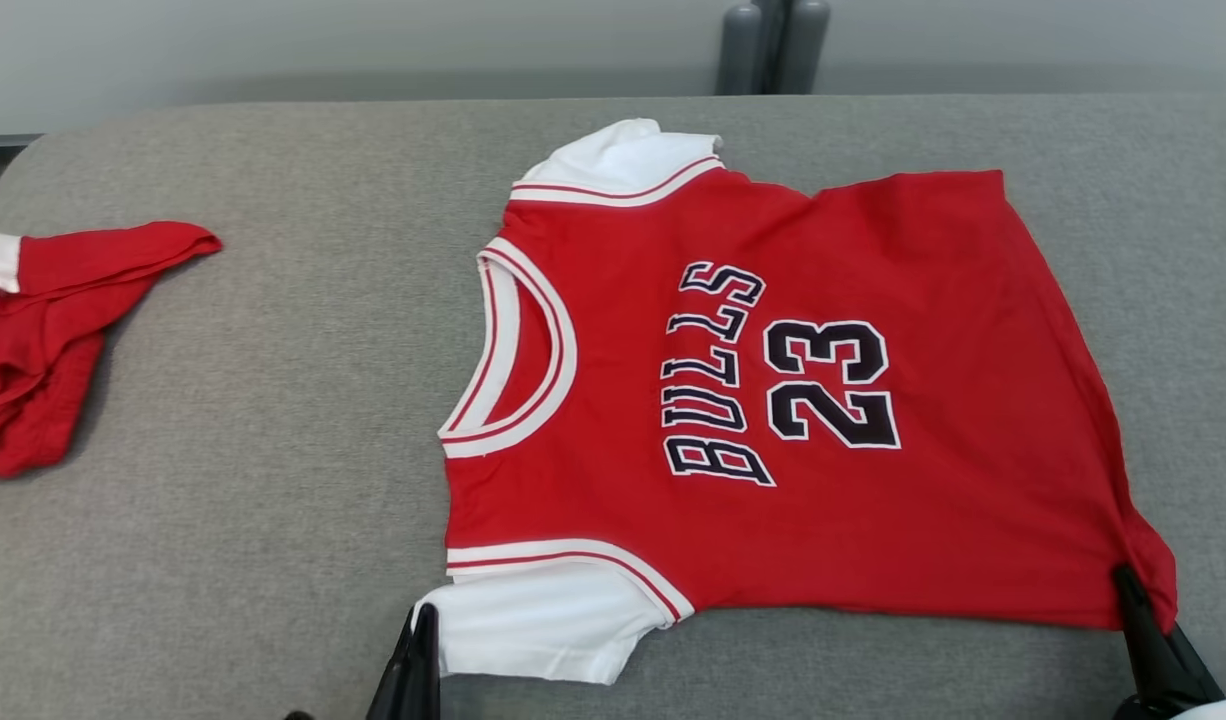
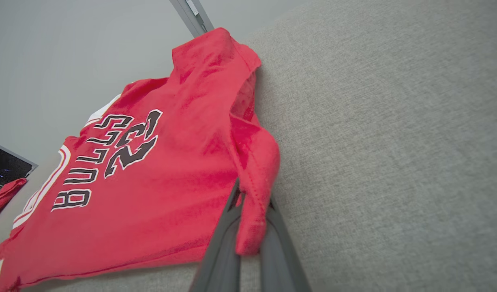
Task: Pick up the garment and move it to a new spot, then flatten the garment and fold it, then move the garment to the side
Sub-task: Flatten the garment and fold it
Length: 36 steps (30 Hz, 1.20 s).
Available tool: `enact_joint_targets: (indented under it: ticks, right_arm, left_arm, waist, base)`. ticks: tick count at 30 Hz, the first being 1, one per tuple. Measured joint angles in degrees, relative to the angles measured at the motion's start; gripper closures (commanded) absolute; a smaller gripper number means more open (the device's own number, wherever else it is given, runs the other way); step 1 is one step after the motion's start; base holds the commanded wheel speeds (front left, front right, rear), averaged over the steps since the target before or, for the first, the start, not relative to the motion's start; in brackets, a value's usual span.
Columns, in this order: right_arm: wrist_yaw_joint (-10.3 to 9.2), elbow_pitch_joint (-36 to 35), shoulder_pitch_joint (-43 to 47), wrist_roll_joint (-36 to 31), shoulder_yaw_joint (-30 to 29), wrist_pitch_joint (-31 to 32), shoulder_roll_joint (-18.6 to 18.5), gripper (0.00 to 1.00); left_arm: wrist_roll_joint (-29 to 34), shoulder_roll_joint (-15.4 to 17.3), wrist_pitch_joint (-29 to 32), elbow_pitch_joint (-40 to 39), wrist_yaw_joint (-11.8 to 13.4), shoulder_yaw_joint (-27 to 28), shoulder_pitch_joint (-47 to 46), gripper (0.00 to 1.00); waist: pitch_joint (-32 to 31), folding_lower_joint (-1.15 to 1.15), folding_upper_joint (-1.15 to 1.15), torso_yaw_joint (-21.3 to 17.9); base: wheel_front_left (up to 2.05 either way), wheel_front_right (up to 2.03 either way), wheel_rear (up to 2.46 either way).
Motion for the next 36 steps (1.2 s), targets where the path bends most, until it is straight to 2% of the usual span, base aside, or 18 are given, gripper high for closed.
enact_joint_targets:
  ticks: [6, 11, 18, 20, 27, 36]
  right_arm:
    - [0.0, -0.4, -3.0, -1.5, -0.6, 4.1, 1.7, 1.0]
    - [0.0, 1.3, -9.6, -4.0, -0.9, 9.2, 2.5, 1.0]
    - [0.0, 6.2, -19.9, -7.7, -0.5, 17.6, 3.4, 1.0]
    - [0.0, 7.8, -21.8, -9.6, -0.1, 19.7, 3.2, 1.0]
    - [0.0, 8.6, -24.3, -11.3, -0.8, 23.6, 3.1, 1.0]
    - [0.0, 7.0, -26.8, -13.8, -1.1, 30.4, 2.5, 1.0]
  left_arm:
    - [0.0, 2.2, 6.5, -5.1, 0.0, -0.2, -5.4, 1.0]
    - [-0.9, 3.1, 12.8, -9.3, 1.5, 0.2, -11.2, 1.0]
    - [-0.9, 4.0, 21.1, -7.3, 2.5, -0.6, -21.1, 1.0]
    - [0.5, 4.7, 21.7, -5.1, 2.8, -0.6, -24.5, 1.0]
    - [1.5, 4.0, 22.1, 1.8, 2.6, -1.2, -32.7, 1.0]
    - [1.5, 3.5, 21.3, 8.4, 2.3, -1.4, -36.5, 1.0]
  waist:
    - [0.9, 0.0, 0.0, -2.1]
    - [2.1, 0.0, 0.0, -3.5]
    - [4.2, 0.0, 0.0, -4.0]
    - [4.3, 0.0, 0.0, -3.7]
    - [3.8, 0.0, 0.0, -3.1]
    - [3.4, 0.0, 0.0, -4.1]
  base:
    - [0.0, 0.0, 0.0]
    - [0.0, 0.0, 0.0]
    - [0.0, 0.0, 0.0]
    - [0.0, 0.0, 0.0]
    - [0.0, 0.0, 0.0]
    - [0.0, 0.0, 0.0]
